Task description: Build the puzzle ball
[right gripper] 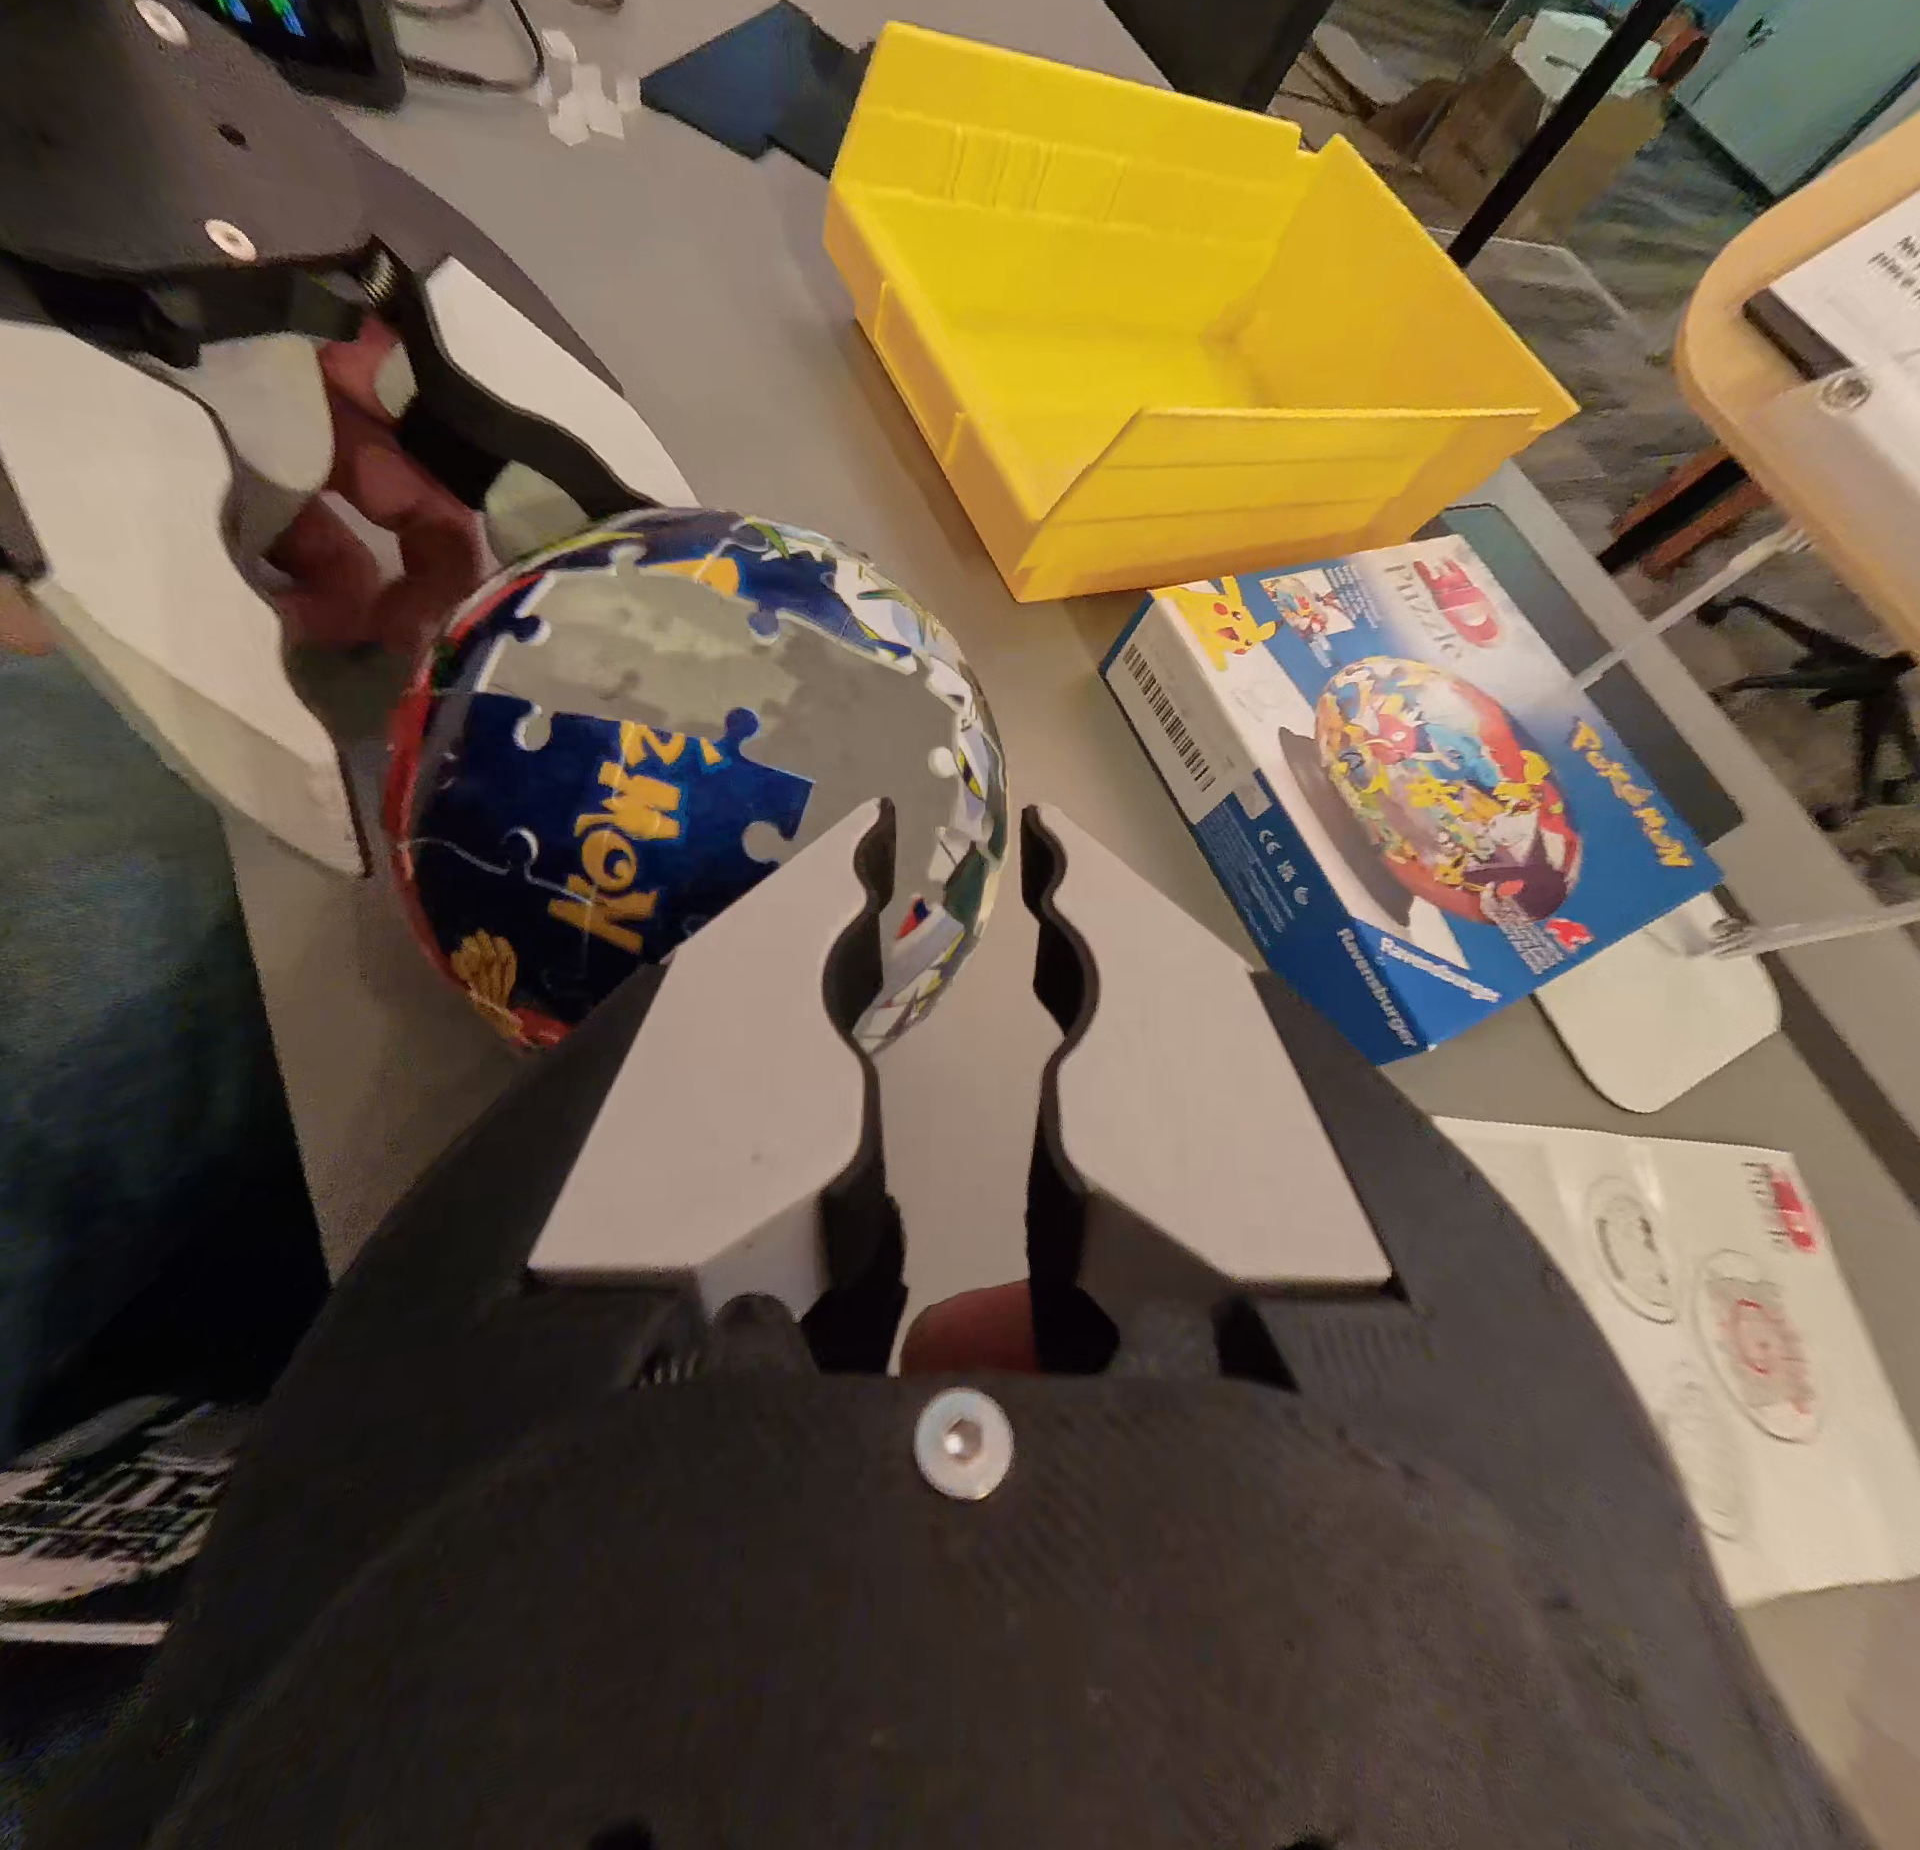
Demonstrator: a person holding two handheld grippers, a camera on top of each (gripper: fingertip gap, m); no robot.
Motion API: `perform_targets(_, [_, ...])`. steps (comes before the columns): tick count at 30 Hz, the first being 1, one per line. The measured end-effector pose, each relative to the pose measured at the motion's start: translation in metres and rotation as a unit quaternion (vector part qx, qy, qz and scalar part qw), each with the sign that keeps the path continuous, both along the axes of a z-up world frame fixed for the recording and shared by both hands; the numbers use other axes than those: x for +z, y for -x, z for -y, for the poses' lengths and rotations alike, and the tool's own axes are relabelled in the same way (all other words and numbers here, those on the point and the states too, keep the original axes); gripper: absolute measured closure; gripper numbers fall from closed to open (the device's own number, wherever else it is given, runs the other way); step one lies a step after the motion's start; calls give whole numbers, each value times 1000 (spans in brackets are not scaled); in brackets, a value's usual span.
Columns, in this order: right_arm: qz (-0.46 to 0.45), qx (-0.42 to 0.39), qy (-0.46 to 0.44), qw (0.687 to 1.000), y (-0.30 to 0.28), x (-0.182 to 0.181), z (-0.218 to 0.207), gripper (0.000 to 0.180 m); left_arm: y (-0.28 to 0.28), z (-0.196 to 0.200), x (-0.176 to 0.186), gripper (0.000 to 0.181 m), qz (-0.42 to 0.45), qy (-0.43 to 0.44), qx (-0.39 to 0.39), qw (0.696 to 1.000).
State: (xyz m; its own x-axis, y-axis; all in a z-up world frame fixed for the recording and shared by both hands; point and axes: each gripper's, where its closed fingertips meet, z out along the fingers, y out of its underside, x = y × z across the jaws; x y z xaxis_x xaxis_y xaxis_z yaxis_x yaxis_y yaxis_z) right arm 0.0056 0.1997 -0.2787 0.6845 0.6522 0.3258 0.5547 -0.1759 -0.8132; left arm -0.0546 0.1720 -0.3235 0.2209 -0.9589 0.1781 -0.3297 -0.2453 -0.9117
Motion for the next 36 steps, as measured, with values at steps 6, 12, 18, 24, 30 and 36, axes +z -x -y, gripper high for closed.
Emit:
perform_targets(6, [79,-25,-33,996,1,-1,-2,175,0,4,2,67,6,0,2,1000])
perform_targets(12, [116,-36,-59,991,0,-1,-3,179,0,4,4,68,14,1,4,1000])
perform_targets(18, [119,-41,-71,989,-2,2,-1,171,-1,4,5,68,20,1,7,1000])
perform_targets(24, [120,-46,-51,990,-3,0,2,177,-2,4,7,69,24,0,9,1000])
perform_targets(30, [113,-53,-42,991,-6,1,6,168,-3,6,8,70,28,1,9,1000])
perform_targets(36, [103,-55,-22,993,-9,-2,9,171,-3,6,9,70,30,-1,10,1000])
